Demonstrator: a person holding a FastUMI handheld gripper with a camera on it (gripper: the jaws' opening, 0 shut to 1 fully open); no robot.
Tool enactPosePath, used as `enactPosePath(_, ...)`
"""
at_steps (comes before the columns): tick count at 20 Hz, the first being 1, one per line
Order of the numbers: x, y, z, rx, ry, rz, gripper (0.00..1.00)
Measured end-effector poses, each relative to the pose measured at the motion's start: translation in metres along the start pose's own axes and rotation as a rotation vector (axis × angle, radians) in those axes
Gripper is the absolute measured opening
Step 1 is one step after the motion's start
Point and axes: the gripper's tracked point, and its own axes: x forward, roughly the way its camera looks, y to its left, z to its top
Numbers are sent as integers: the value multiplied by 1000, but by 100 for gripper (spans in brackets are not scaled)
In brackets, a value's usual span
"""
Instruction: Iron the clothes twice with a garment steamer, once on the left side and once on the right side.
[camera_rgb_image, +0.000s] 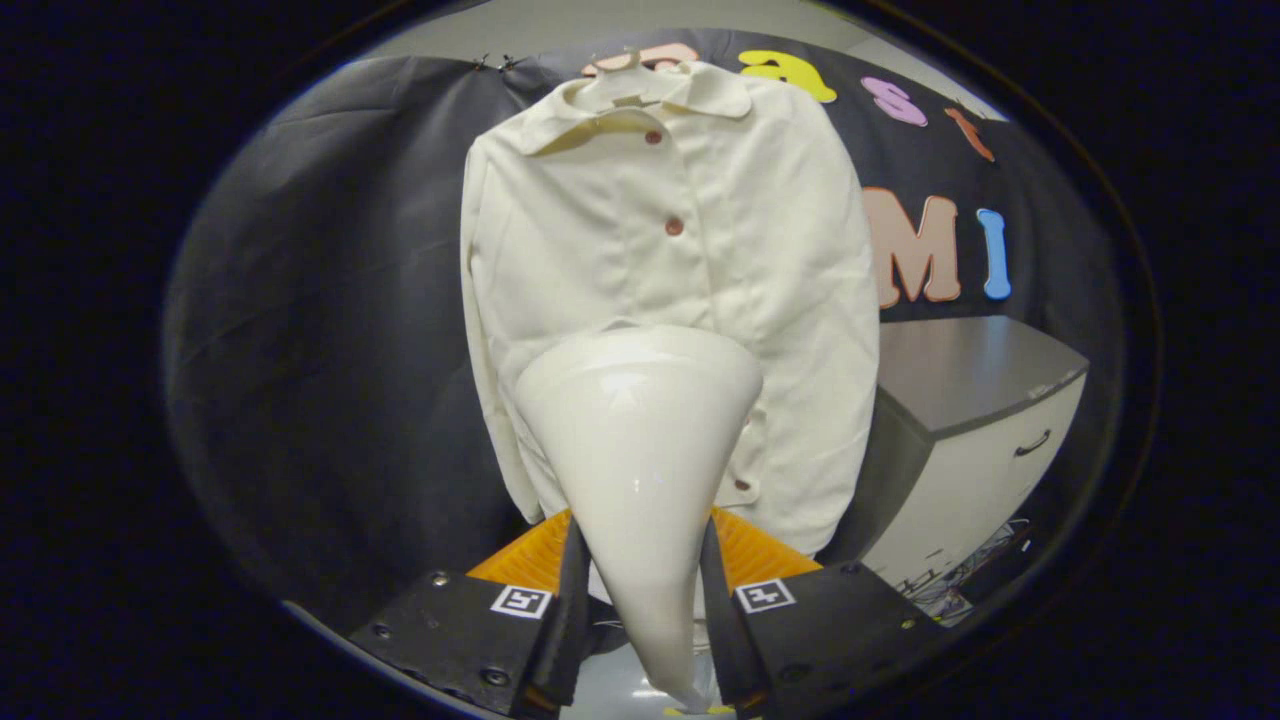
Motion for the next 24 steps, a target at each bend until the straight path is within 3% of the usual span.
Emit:
enactPosePath(7,-38,-27,98,-13,-150,22,52)
enactPosePath(16,-15,-58,218,-26,-233,-29,52)
enactPosePath(24,22,-84,248,0,-183,-110,52)
